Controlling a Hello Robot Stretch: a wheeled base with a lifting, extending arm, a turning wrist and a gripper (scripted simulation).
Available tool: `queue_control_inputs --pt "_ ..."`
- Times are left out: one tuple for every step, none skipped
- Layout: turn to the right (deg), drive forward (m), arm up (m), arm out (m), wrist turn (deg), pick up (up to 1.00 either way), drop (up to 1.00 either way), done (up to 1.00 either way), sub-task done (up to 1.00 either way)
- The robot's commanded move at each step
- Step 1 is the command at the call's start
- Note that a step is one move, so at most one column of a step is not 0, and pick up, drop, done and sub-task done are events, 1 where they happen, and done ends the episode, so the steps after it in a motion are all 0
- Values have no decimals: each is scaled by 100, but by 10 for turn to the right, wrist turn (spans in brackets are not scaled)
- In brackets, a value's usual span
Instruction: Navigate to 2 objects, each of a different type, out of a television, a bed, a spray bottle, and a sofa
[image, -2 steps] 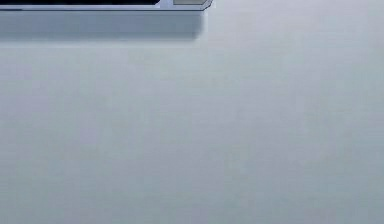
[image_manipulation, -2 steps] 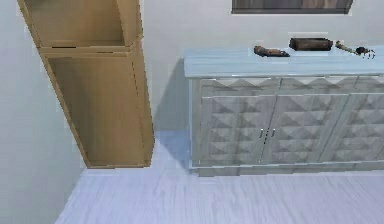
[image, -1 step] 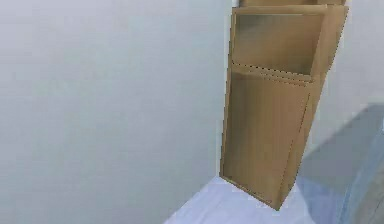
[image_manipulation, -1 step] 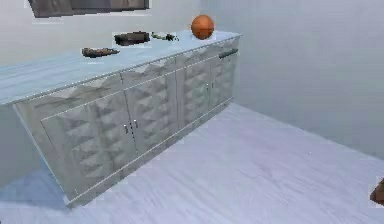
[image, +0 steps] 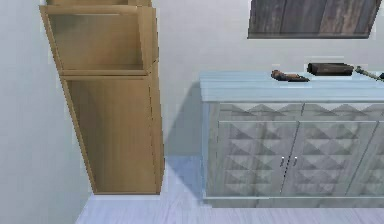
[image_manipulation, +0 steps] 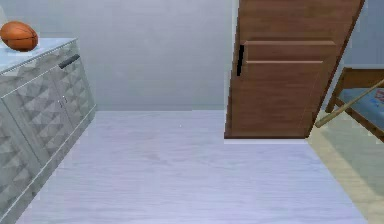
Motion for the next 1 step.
queue_control_inputs --pt "0 5 0 0 0 0 0 0 0"
